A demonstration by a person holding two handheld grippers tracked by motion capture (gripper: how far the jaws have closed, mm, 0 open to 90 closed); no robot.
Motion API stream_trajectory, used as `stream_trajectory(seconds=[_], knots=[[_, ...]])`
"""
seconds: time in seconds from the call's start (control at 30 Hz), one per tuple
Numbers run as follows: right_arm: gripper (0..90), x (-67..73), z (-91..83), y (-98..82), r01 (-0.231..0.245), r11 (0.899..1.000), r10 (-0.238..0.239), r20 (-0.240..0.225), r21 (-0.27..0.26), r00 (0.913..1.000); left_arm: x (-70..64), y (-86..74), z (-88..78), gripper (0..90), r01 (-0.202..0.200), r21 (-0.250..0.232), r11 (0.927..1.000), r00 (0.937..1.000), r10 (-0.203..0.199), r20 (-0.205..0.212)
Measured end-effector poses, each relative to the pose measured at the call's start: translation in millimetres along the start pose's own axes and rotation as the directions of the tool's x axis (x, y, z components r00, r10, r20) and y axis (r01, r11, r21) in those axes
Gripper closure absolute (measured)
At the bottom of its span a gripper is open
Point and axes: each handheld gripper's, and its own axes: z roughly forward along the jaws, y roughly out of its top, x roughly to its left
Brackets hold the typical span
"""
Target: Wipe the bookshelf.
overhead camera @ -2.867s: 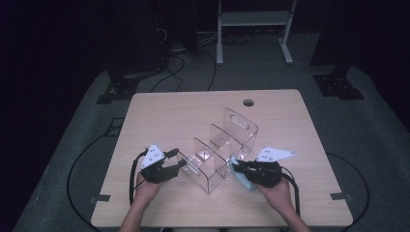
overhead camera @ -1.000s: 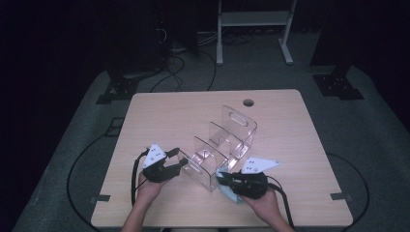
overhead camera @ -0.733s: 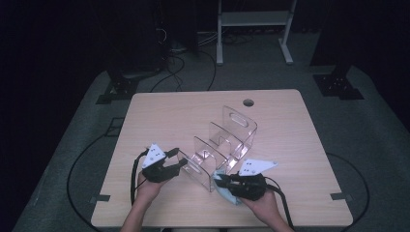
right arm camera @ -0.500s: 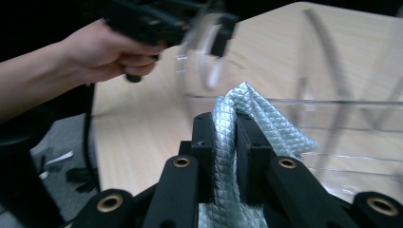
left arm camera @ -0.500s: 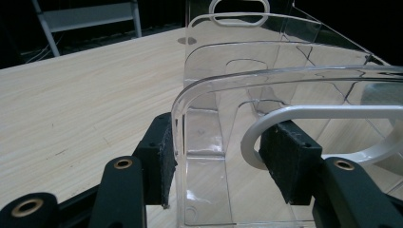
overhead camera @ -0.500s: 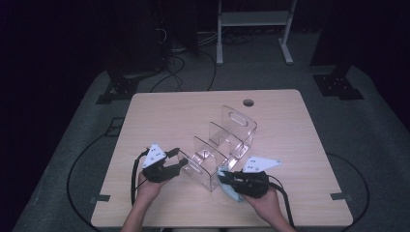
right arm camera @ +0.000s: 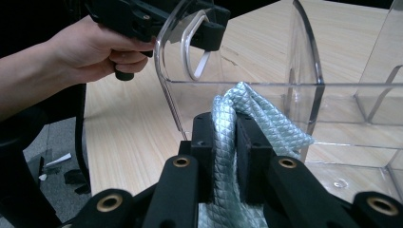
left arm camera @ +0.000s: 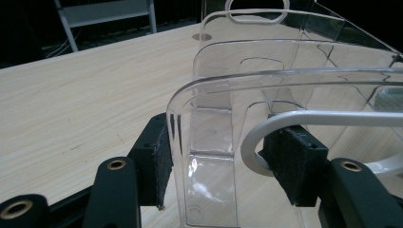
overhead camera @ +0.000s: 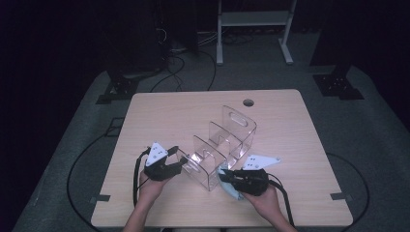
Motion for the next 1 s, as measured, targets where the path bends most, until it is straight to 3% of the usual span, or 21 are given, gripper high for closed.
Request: stream_trajectory(seconds=[0.2,0.43,0.5,0.57,0.67,0.73,0.83,0.9,1.0], knots=[[79.0,15.0,12.5,-1.7,0.040,0.999,-0.039,-0.037,0.034,0.9986,0.7,0.6,0.1,43.6,0.010,0.005,0.9999,0.9996,-0.010,-0.025],[79.1,1.0,3.3,1.7,0.008,1.000,-0.008,0.016,0.002,0.9998,0.7,1.7,0.9,46.1,0.029,0.002,0.9996,0.9987,-0.029,-0.042],[79.0,6.5,8.7,1.1,0.018,1.000,-0.019,0.011,0.017,0.9998,0.3,2.0,1.8,46.4,0.028,0.001,0.9996,0.9981,-0.028,-0.054],[79.0,16.0,16.6,1.1,0.034,0.999,-0.034,-0.023,0.028,0.9992,0.4,1.9,2.6,46.7,0.025,-0.002,0.9997,0.9980,-0.025,-0.059],[79.0,30.5,23.7,3.0,0.083,0.995,-0.081,-0.050,0.046,0.9955,2.1,1.6,1.8,46.8,0.013,0.000,0.9999,0.9989,-0.012,-0.046],[79.1,33.5,22.0,4.9,0.092,0.995,-0.089,-0.054,0.043,0.9945,2.7,1.1,1.0,46.9,0.008,-0.002,1.0000,0.9994,-0.008,-0.034],[79.1,25.0,14.4,5.5,0.067,0.997,-0.066,-0.036,0.033,0.9972,3.3,0.0,-0.5,46.8,0.005,-0.008,1.0000,0.9998,-0.005,-0.017],[79.1,7.0,3.9,5.4,0.021,1.000,-0.021,0.002,0.011,0.9998,3.9,-0.4,-1.5,46.8,0.000,-0.010,1.0000,1.0000,0.000,-0.009],[79.1,-2.3,-1.2,5.1,-0.002,1.000,0.003,0.029,-0.003,0.9996,4.2,-0.6,-2.1,46.8,0.011,-0.010,0.9999,0.9999,-0.011,-0.002]])
